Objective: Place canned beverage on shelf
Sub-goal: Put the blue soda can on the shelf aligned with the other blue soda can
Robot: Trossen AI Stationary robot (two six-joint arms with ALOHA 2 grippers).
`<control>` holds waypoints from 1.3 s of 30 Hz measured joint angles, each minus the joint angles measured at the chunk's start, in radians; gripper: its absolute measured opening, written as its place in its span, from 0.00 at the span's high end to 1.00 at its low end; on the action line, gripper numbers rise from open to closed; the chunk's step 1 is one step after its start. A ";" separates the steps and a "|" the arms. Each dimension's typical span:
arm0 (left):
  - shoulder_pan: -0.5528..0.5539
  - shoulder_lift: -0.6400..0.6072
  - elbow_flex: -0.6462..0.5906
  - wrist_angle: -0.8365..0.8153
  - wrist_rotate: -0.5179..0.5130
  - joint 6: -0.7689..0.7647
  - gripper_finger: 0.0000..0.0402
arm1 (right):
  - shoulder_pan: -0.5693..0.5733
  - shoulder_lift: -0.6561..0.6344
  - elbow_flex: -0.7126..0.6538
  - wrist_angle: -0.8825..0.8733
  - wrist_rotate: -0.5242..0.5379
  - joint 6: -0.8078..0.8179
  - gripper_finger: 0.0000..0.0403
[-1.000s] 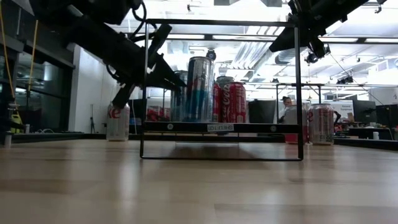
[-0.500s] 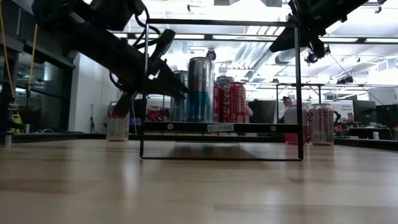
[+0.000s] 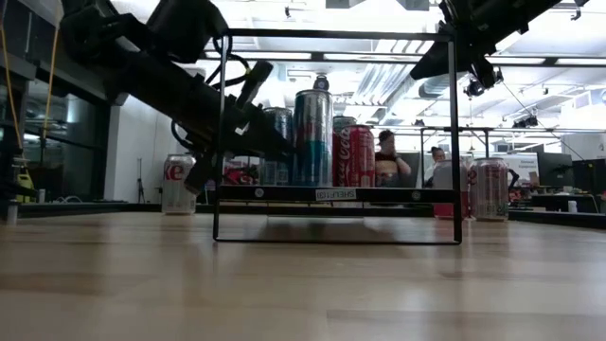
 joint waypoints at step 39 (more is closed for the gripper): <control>0.079 0.118 0.191 -0.059 0.090 0.069 1.00 | 0.000 0.000 0.000 0.004 -0.002 0.007 1.00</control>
